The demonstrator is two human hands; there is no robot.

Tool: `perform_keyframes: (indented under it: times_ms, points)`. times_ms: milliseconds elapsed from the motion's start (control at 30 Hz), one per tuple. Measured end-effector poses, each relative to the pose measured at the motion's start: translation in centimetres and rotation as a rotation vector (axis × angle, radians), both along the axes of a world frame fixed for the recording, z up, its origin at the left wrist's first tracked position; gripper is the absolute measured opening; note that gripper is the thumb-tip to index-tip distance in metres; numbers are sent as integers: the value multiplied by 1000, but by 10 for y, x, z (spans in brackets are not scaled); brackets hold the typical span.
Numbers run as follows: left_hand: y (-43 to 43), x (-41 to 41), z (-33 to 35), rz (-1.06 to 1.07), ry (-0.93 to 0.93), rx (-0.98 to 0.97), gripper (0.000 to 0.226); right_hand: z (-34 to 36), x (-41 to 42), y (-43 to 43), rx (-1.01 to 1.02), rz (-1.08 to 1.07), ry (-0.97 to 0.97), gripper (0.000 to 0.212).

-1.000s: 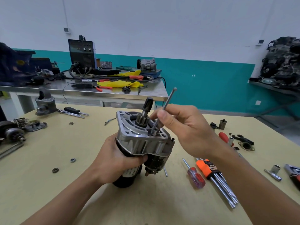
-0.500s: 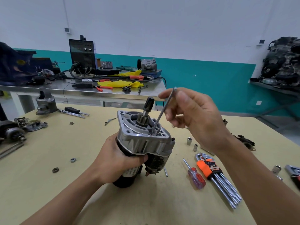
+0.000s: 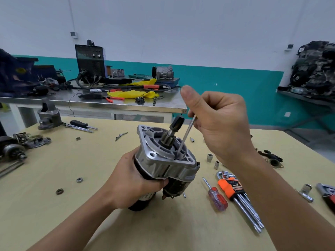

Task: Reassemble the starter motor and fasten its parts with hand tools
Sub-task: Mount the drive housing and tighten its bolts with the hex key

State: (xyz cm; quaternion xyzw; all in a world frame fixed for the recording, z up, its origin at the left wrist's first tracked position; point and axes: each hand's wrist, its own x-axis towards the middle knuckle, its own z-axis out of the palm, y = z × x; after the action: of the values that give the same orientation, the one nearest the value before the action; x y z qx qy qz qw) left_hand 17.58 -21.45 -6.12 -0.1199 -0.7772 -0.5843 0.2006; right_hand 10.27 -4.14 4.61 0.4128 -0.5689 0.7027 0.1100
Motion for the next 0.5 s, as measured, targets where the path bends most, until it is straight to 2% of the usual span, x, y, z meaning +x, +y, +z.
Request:
perform_keyframes:
  times_ms: [100, 167, 267, 333, 400, 500]
  points:
    - [2, 0, 2, -7, 3, -18, 59, 0, -3, 4, 56, -130, -55, 50]
    - [2, 0, 2, 10, 3, -23, 60, 4, -6, 10, 136, -87, -203, 43]
    - [2, 1, 2, 41, 5, -25, 57, 13, -11, 21, 227, 154, -433, 40]
    - [2, 1, 3, 36, -5, -15, 55, 16, -12, 25, 219, 336, -576, 38]
    - [2, 1, 3, 31, -9, -13, 55, 15, -13, 26, 137, 508, -716, 26]
    - [1, 1, 3, 47, -12, 11, 54, 3, -11, 19, -109, 718, -846, 16]
